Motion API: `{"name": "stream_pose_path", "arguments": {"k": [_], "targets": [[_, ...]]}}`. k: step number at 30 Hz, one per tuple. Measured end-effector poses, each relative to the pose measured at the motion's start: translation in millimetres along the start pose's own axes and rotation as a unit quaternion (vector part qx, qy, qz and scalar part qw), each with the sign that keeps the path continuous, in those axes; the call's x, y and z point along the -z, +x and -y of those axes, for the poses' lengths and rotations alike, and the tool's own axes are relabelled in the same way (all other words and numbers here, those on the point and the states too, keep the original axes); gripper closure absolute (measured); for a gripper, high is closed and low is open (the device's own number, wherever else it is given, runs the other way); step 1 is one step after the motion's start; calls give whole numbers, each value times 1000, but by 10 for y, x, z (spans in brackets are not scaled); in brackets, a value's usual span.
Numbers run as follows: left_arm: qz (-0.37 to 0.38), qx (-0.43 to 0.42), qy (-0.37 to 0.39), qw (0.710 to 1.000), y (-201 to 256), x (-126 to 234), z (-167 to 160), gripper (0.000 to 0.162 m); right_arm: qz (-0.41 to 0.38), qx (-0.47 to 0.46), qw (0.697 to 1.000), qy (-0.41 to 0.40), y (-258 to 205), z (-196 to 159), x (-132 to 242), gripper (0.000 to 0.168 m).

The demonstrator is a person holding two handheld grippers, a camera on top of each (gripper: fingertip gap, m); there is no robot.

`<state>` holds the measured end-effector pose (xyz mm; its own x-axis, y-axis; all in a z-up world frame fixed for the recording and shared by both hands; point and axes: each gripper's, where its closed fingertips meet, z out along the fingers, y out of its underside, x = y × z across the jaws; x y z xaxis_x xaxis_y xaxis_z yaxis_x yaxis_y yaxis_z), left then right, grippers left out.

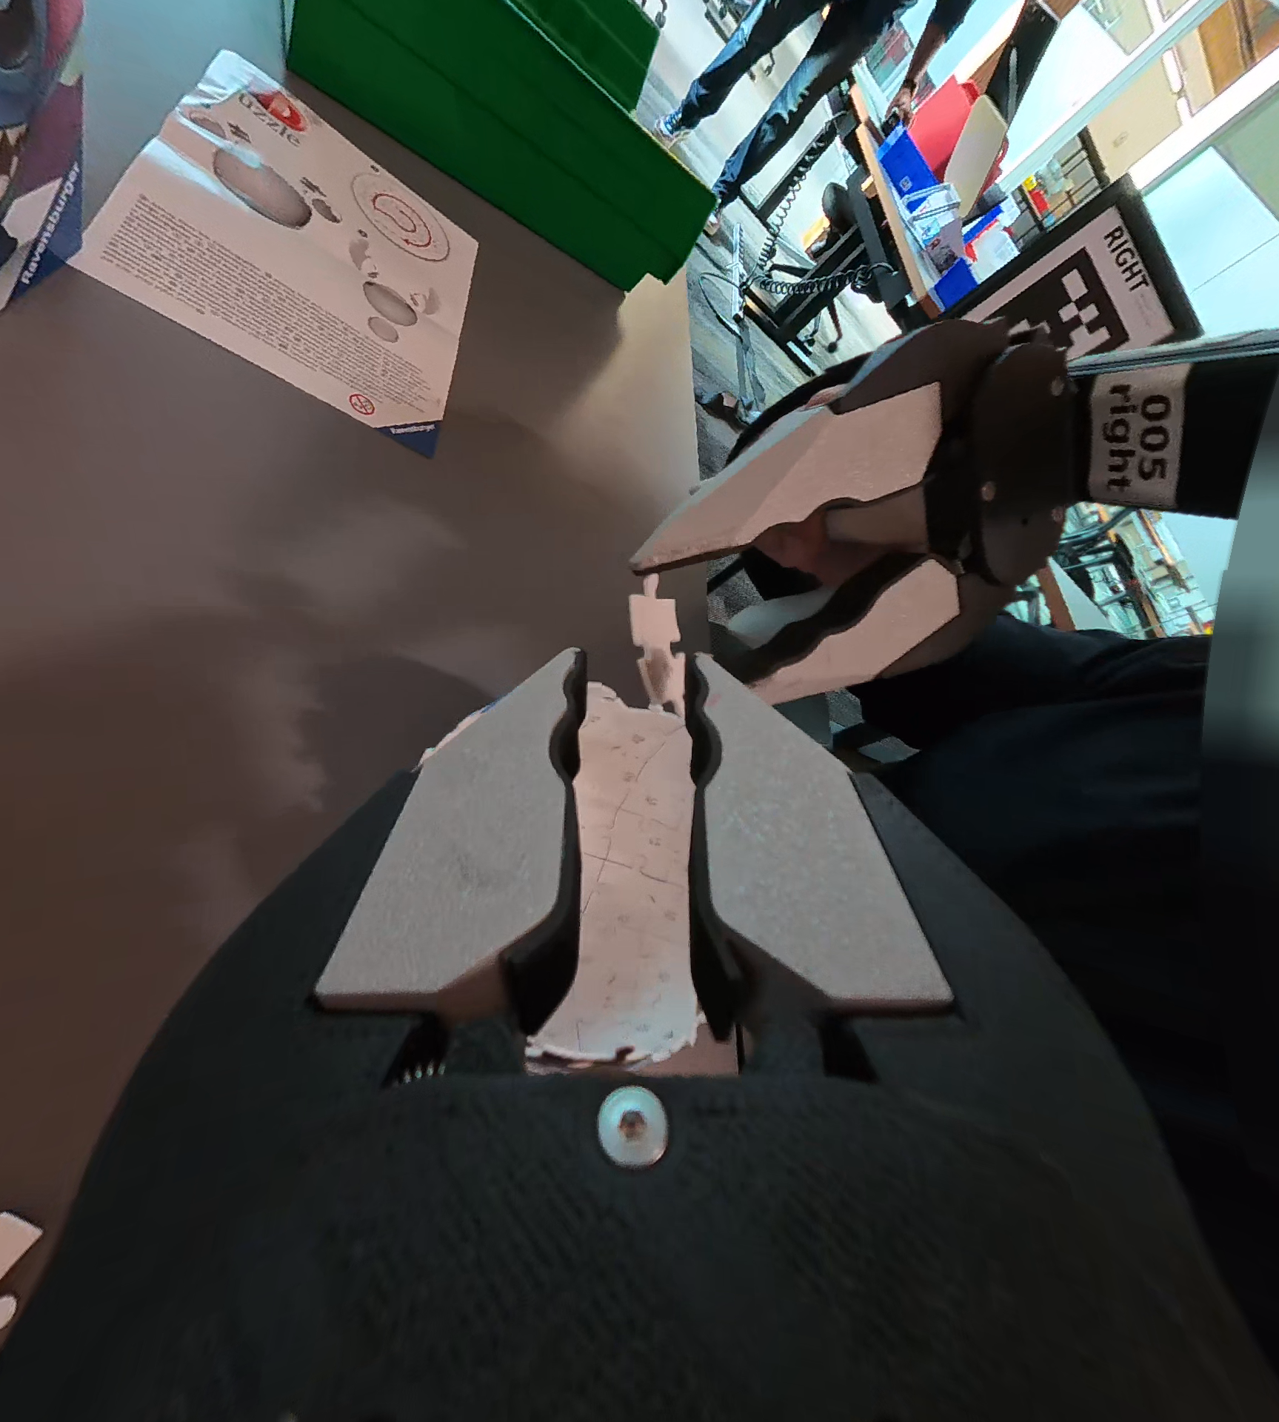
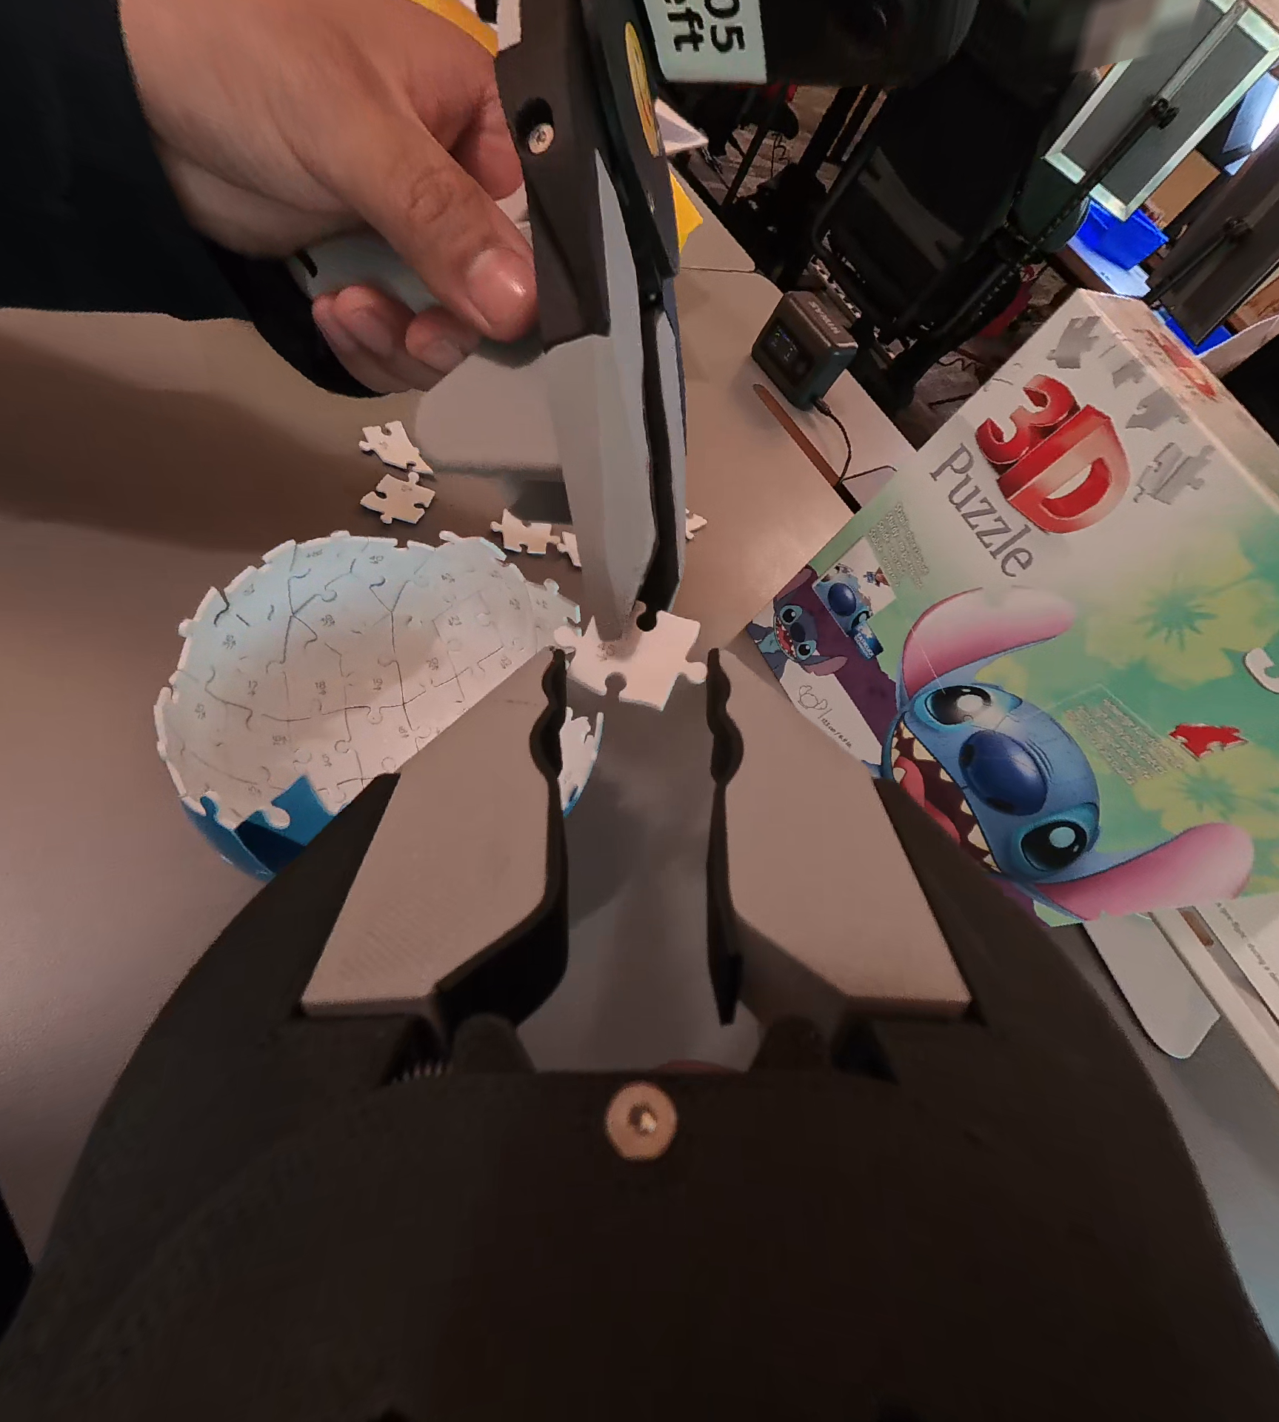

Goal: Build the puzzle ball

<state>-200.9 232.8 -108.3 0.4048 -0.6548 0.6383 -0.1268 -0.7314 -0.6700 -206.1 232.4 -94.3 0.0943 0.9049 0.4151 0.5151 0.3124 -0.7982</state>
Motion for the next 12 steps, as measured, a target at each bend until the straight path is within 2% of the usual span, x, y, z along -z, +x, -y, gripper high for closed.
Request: {"name": "stream_pose_path", "arguments": {"k": [3,6,9,12], "targets": [[-14,-12,4,1000,35,-18,19,158,1,5,1000,4,-29,-20,-24,135],[-5,-27,3,1000,7,-12,16,161,7,6,1000,8,-60,-63,-68,134],[5,-48,5,999,-25,14,12,162,51,-15,998,25,-108,-61,-36,134],[53,-84,-6,995,-148,39,-19,162,96,-60,993,43,-61,-26,-1,141]]}}
